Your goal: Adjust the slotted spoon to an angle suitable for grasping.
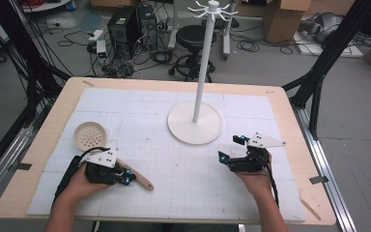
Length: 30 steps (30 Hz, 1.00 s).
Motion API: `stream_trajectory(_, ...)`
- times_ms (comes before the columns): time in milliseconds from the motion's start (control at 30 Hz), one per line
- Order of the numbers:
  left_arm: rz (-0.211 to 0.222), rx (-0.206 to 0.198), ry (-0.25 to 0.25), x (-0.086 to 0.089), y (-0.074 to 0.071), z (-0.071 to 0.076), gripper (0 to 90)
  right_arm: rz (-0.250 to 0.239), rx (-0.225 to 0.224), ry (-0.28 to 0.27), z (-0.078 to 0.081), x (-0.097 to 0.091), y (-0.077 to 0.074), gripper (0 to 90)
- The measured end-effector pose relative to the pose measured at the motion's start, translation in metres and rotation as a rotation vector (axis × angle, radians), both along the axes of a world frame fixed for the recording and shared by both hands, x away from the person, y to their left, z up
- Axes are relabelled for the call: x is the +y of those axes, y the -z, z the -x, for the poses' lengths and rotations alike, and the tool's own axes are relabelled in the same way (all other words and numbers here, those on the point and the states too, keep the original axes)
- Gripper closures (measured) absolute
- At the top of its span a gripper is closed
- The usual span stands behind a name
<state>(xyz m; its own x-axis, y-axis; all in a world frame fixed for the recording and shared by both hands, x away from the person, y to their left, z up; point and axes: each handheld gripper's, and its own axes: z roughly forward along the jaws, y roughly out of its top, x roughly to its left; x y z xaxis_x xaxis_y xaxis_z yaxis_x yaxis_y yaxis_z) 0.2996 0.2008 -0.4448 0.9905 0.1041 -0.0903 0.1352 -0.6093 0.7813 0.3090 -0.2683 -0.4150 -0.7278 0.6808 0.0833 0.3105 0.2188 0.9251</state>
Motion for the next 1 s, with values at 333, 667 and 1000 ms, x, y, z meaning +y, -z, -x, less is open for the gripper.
stream_trajectory(333, -0.020, -0.058, -0.087, -0.018, 0.000, -0.003, 88.9, 0.007, 0.007, -0.002, -0.001, 0.001, 0.001, 11.3)
stream_trajectory(667, -0.023, -0.062, -0.164, -0.039, 0.001, -0.017, 89.6, 0.002, 0.014, -0.001, -0.002, 0.002, 0.002, 11.3)
stream_trajectory(1000, -0.034, -0.065, -0.241, -0.051, 0.001, -0.031, 89.6, 0.010, 0.021, 0.002, -0.003, 0.003, 0.003, 11.3)
